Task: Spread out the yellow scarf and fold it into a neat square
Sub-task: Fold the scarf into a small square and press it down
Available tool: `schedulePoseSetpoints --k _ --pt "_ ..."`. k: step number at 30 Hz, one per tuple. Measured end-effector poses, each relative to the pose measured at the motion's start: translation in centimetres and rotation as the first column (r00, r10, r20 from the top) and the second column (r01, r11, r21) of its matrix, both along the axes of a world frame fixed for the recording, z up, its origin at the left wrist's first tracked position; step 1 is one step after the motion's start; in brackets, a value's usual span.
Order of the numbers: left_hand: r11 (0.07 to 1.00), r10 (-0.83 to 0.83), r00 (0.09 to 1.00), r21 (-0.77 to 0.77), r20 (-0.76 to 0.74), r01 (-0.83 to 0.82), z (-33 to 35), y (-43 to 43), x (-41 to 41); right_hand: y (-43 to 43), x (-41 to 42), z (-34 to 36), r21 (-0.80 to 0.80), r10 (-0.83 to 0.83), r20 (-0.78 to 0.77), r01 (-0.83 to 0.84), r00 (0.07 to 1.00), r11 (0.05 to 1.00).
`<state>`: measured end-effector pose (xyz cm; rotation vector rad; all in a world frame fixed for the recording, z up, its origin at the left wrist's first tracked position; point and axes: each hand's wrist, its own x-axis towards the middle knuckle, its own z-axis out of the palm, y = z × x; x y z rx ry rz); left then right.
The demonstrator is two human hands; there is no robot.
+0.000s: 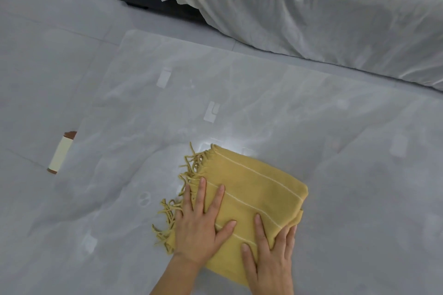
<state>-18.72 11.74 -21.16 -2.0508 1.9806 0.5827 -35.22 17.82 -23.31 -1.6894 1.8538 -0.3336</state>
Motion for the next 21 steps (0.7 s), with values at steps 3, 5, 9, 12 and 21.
schedulePoseSetpoints --k 3,5,9,12,21 --pt "0.999 0.013 1.000 -0.034 0.018 -0.012 -0.2 -3.2 2.9 -3.2 2.7 -0.3 -0.027 0.022 0.028 -0.021 0.999 0.999" --pt "0.998 0.016 1.000 -0.062 0.008 -0.015 -0.2 -5.9 5.5 -6.2 5.2 -0.4 -0.042 0.025 0.042 -0.023 0.999 0.999" --pt "0.992 0.021 1.000 -0.121 0.004 -0.020 -0.4 -12.7 11.7 -12.8 11.5 -0.7 -0.050 -0.021 0.058 0.024 0.998 0.998" --pt "0.985 -0.013 1.000 -0.174 -0.005 0.012 -0.6 -17.9 16.1 -18.0 16.2 -0.9 -0.063 -0.055 0.051 0.058 0.997 0.996" --pt "0.945 0.018 0.999 -0.328 0.037 -0.005 -1.8 -28.6 24.4 -30.0 24.5 -0.9 -0.109 -0.054 0.009 0.055 0.998 0.992"
